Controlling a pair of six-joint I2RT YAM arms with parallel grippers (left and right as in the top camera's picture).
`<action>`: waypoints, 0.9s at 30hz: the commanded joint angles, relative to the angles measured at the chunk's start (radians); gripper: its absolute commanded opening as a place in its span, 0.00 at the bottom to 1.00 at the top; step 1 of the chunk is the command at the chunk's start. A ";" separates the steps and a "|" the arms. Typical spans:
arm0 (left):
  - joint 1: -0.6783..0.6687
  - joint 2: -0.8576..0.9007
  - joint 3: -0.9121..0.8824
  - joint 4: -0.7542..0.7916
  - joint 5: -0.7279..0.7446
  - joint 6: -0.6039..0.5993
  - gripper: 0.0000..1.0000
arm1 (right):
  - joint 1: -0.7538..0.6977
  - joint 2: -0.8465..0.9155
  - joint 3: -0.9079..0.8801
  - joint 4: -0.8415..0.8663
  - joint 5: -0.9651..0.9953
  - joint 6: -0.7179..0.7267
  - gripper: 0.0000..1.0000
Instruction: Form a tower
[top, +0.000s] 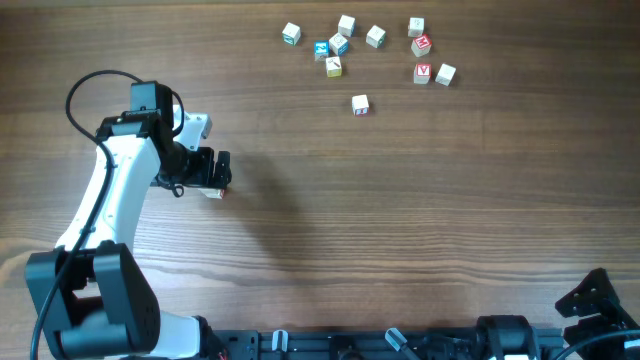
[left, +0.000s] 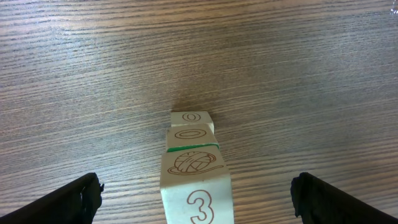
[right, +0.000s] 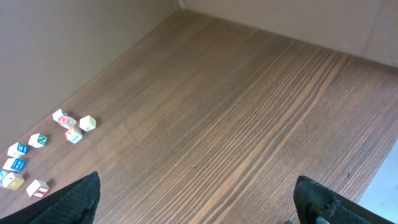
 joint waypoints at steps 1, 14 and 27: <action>0.000 0.000 -0.011 0.009 0.050 0.005 1.00 | -0.003 -0.006 0.003 0.002 0.016 0.006 1.00; 0.000 0.000 -0.098 0.108 0.068 0.005 1.00 | -0.003 -0.006 0.003 0.002 0.016 0.005 1.00; 0.000 0.075 -0.098 0.130 -0.064 0.005 0.96 | -0.003 -0.006 0.003 0.002 0.016 0.006 1.00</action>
